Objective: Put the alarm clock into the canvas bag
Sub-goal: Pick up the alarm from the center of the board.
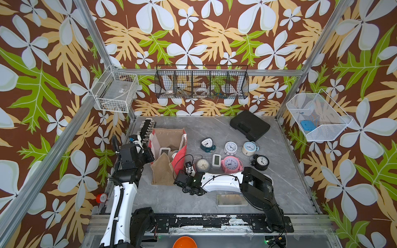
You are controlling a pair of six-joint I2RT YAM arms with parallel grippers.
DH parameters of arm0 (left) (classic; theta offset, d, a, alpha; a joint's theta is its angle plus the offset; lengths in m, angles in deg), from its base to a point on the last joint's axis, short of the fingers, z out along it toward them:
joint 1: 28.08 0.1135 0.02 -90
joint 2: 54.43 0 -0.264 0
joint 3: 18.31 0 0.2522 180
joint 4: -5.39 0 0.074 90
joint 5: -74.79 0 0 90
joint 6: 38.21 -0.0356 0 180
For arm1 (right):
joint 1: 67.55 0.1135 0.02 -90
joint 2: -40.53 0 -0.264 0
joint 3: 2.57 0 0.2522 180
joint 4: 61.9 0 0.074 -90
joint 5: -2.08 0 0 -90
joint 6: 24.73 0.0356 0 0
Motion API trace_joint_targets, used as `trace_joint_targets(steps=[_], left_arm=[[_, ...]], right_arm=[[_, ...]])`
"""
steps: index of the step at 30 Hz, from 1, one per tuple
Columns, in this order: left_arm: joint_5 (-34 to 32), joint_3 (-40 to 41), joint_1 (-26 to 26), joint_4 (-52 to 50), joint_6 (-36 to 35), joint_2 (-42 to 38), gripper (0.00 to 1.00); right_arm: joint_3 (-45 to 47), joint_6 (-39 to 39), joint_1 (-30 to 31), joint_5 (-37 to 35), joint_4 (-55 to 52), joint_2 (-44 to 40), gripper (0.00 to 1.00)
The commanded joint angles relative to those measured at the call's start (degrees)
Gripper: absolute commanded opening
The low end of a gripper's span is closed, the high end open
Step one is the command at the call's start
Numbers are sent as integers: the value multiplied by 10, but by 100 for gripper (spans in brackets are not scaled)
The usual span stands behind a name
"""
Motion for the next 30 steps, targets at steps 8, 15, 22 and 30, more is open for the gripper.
trace_joint_targets(steps=[8, 15, 22, 30], left_arm=[[2, -1, 1, -6, -3, 2, 0], [2, -1, 1, -6, -5, 3, 0], [3, -2, 0, -6, -4, 4, 0], [6, -2, 0, -6, -3, 3, 0]], right_arm=[[-2, -22, -9, -3, 2, 22, 73], [20, -13, -7, -10, -2, -13, 64], [22, -9, -3, -31, -18, -70, 60], [41, -6, -3, -48, -18, -156, 59]])
